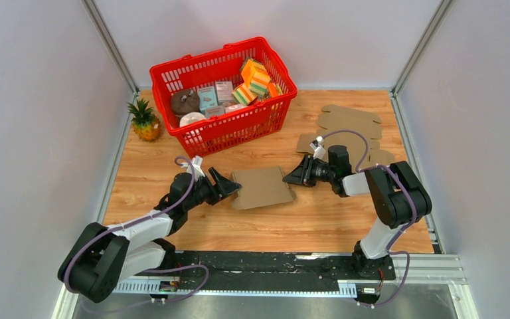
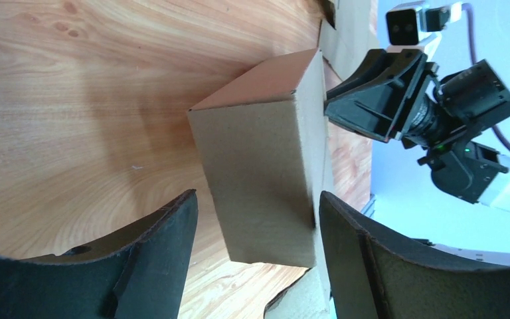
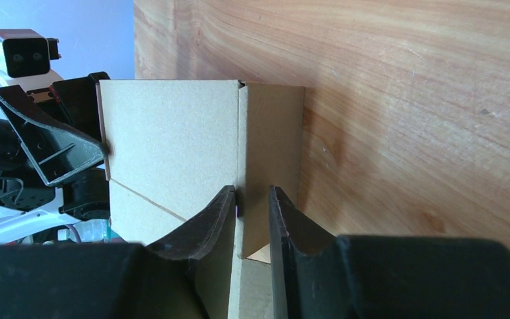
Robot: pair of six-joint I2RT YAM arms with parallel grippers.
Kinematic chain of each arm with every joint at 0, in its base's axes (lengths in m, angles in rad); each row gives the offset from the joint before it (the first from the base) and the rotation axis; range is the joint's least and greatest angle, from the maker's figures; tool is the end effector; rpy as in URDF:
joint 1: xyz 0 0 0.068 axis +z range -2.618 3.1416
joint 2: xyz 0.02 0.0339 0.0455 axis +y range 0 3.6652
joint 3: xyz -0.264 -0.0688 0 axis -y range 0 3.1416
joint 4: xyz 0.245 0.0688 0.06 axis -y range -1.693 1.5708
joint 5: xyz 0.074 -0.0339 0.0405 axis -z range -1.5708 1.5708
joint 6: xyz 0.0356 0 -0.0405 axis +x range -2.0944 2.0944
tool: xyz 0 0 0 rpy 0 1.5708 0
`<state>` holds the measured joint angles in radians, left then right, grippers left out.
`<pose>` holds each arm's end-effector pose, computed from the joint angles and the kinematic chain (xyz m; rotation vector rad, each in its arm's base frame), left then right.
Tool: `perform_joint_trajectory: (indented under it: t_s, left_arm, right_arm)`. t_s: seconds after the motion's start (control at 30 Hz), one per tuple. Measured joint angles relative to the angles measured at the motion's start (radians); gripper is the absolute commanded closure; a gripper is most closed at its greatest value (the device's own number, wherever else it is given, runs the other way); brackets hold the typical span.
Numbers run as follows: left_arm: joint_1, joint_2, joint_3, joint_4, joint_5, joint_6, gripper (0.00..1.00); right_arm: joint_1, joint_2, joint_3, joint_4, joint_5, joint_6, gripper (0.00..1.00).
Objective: Fold the paper box
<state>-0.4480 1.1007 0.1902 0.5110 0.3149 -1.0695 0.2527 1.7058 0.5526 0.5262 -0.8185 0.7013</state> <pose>0.1732 -0.0955 0.1502 -0.4476 2.1438 -1.2448 0.2737 0.0975 0.1178 0.0150 2.3298 1.4095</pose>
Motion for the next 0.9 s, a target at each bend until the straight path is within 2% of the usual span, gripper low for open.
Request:
perform_joint_trajectory:
  t_s: [0.2,0.53,0.6,0.67,0.7,0.8,0.83,0.9]
  left_arm:
    - [0.000,0.030,-0.001,0.057,0.004,-0.045,0.25]
    - [-0.023,0.232,-0.001,0.252,0.025,-0.164,0.25]
    - [-0.028,0.262,-0.001,0.306,0.027,-0.188,0.33]
    - [-0.035,0.295,-0.002,0.367,0.027,-0.213,0.36]
    - [-0.039,0.314,-0.002,0.401,0.028,-0.227,0.40]
    - [-0.042,0.356,-0.016,0.485,0.023,-0.254,0.50]
    - [-0.042,0.368,-0.023,0.505,0.021,-0.260,0.51]
    - [-0.042,0.387,-0.035,0.534,0.021,-0.273,0.53]
  right_arm:
    - [-0.006,0.034,0.000,0.044,-0.031,0.035,0.74]
    - [-0.010,0.044,0.000,0.066,-0.038,0.055,0.74]
    - [-0.010,0.045,0.000,0.066,-0.038,0.056,0.74]
    - [-0.011,0.045,0.000,0.066,-0.036,0.057,0.72]
    - [-0.012,0.045,0.000,0.066,-0.035,0.057,0.70]
    - [-0.012,0.045,0.000,0.058,-0.024,0.050,0.50]
    - [-0.012,0.045,-0.001,0.051,-0.017,0.048,0.37]
    - [-0.012,0.034,-0.004,0.014,0.011,0.032,0.27]
